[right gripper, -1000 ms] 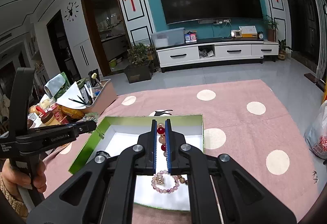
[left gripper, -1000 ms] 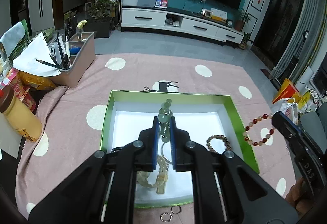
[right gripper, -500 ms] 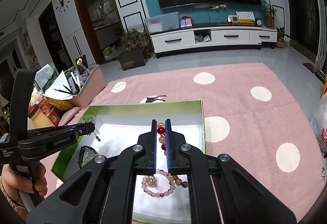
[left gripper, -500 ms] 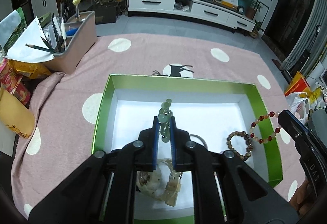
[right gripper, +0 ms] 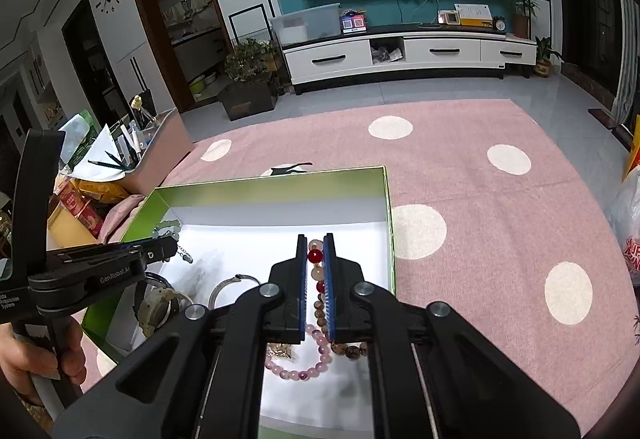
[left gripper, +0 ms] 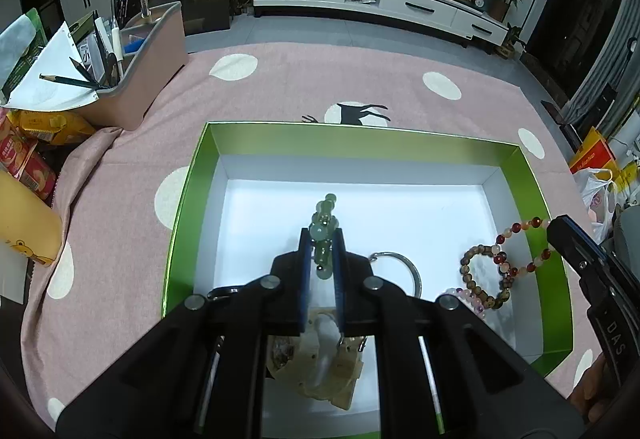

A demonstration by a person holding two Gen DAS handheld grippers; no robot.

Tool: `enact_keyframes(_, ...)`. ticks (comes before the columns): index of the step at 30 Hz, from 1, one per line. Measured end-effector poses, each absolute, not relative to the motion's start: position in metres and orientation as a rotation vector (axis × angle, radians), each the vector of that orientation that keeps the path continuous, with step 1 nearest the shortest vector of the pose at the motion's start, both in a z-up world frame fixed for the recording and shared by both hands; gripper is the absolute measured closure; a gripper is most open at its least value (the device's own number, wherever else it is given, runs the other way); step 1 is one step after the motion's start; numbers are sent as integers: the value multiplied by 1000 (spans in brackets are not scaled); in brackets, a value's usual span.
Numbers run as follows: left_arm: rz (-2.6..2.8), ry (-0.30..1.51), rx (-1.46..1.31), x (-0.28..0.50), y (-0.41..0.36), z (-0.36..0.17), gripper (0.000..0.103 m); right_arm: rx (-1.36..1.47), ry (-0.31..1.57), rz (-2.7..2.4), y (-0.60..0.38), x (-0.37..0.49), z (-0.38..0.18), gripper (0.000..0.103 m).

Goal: Organize jewelry
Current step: 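Lower both bracelets into the box and open both tools, then withdraw both tools from the box toward the two rings on the cloth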

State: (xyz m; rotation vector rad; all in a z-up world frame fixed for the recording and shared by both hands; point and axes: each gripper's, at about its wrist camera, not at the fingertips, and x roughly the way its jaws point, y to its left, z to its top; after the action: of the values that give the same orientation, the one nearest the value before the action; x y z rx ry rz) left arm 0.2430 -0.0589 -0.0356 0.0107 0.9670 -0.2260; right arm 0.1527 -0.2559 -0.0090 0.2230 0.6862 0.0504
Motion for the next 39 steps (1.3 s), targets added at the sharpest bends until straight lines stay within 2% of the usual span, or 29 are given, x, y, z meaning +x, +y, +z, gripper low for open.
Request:
enact_keyframes(5,-216,976,14,243,-60,-36,92,224,694,44,-256,152,-9,95)
enact_keyframes(8,-217,976,11,241,-60,-34,91,236,689,38,-258,151,-8,85)
enact_keyframes(11,-215,967,4,239,-59,-31,79,239,684,33,-260,149,-6,85)
enact_keyframes(13,-213,957,-2,238,-58,-28,66,244,682,32,-261,148,-5,83)
enact_keyframes(17,-210,935,2,235,-58,-21,60,247,672,30,-261,144,-2,70)
enact_keyframes(28,-181,881,0,220,-51,1,25,256,636,4,-261,128,14,41)
enact_keyframes(32,-184,864,-14,209,-46,12,19,249,621,-18,-260,117,23,29)
enact_keyframes(34,-183,855,-17,204,-44,16,14,247,612,-27,-259,110,28,25)
enact_keyframes(39,-188,832,-22,185,-39,31,8,244,594,-37,-255,95,39,16)
